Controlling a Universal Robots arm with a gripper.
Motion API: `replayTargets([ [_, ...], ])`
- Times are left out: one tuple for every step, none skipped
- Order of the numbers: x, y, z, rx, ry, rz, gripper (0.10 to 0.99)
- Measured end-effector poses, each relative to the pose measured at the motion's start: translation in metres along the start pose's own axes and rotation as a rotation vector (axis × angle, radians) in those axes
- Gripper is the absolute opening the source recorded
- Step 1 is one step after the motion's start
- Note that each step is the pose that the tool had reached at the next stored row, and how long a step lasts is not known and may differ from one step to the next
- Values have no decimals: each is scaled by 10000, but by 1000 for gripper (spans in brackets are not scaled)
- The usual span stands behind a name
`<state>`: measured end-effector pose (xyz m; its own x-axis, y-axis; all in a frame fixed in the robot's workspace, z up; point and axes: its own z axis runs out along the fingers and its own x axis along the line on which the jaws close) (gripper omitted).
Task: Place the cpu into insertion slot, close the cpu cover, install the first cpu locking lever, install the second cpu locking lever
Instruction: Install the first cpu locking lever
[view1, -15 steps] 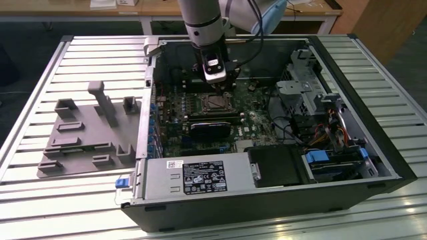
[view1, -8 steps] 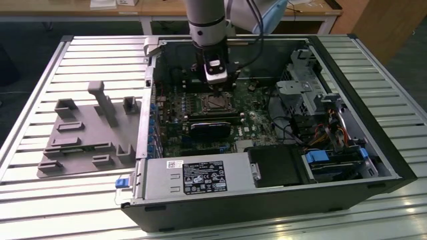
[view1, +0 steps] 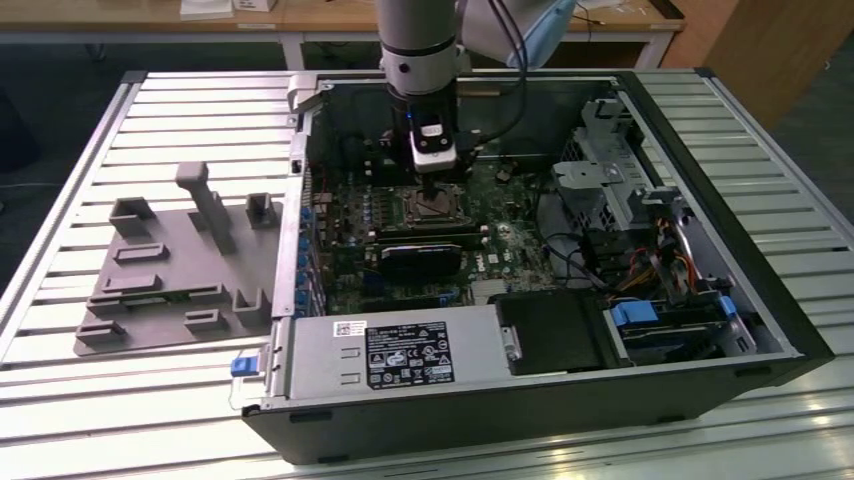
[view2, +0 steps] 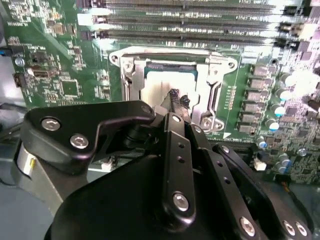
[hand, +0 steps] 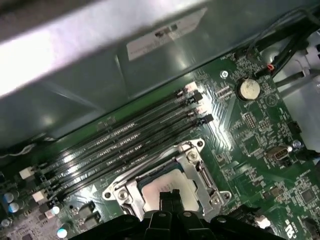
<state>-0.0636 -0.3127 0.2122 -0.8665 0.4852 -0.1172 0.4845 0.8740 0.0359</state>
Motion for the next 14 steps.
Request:
replayTargets([
  [-1, -3, 0, 24, -13, -2, 102],
  [-3, -4, 0, 50, -27, -6, 102],
  [-3, -6, -1, 66, -35, -9, 102],
  [-4, -7, 0, 72, -38, -10, 102],
  [-4, -7, 1, 72, -39, -19, 102],
  [-4, -7, 2, 69, -40, -67, 102],
  [-4, -7, 4, 58, -37, -169, 102],
  [-4, -7, 5, 43, -33, -293, 102],
  [-4, -7, 6, 25, -28, -431, 102],
  [-4, -7, 7, 10, -24, -562, 102],
  [-4, -7, 9, -7, -20, -697, 102],
  [-4, -7, 10, -22, -15, -833, 102],
  [-4, -7, 11, -39, -11, -970, 102],
  [-4, -7, 12, -56, -6, -1110, 102],
])
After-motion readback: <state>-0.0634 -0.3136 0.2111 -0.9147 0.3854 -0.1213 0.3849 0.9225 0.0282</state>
